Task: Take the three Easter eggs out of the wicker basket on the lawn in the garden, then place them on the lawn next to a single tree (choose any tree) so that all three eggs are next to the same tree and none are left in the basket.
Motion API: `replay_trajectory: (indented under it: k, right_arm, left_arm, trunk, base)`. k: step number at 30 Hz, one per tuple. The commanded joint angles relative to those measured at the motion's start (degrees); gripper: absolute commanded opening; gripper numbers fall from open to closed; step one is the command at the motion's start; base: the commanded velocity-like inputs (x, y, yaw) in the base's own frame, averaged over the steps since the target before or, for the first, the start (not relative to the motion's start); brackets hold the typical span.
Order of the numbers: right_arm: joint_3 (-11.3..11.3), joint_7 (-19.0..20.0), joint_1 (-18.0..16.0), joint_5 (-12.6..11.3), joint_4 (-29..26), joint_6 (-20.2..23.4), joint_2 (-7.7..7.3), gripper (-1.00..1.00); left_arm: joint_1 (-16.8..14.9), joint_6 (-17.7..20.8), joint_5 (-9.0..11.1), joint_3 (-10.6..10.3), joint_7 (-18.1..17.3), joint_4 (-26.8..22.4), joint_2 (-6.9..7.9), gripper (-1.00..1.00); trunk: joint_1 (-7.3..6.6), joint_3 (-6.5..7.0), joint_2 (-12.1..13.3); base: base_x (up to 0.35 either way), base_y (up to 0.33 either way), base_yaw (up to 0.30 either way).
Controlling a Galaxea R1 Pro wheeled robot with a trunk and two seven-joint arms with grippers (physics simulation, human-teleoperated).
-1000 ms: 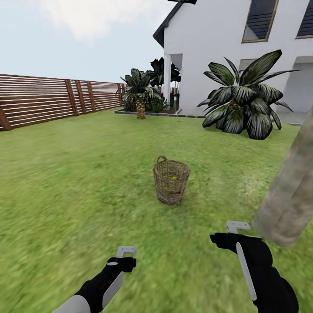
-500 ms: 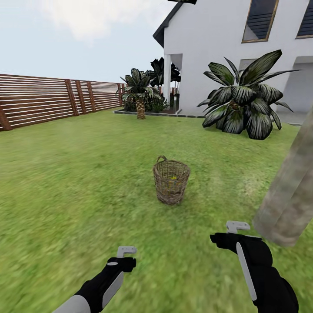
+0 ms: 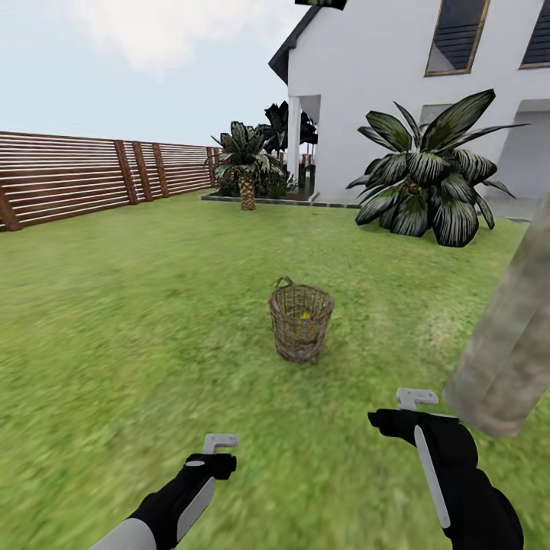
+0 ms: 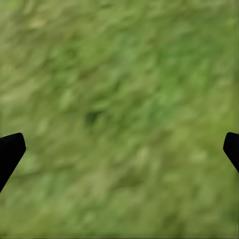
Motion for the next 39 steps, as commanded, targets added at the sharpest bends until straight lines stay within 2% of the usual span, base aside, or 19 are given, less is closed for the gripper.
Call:
replay_trajectory:
  k: [1,18,32,39]
  right_arm:
    - [-0.1,0.4,0.0,0.5,-0.1,0.2,0.05,1.0]
    - [0.0,0.4,0.0,0.5,-0.1,0.2,0.08,1.0]
    - [0.0,0.4,0.0,0.5,-0.1,0.2,0.1,1.0]
    - [0.0,0.4,0.0,0.6,-0.1,0.2,0.28,1.0]
  left_arm:
    - [0.0,0.2,0.6,-0.5,0.5,-0.1,0.08,1.0]
    - [0.0,0.5,0.6,-0.5,0.5,-0.1,0.13,1.0]
    - [0.0,0.4,0.6,-0.6,0.4,-0.5,0.13,1.0]
    - [0.0,0.6,0.6,-0.6,0.4,-0.5,0.14,1.0]
  trunk:
    - [-0.24,0.13,0.4]
    - [-3.97,3.18,7.2]
    - [-3.97,3.18,7.2]
    - [-3.97,3.18,7.2]
  base:
    - [0.0,0.0,0.0]
    - [0.0,0.0,0.0]
    - [0.003,0.002,0.0]
    - [0.167,0.112,0.0]
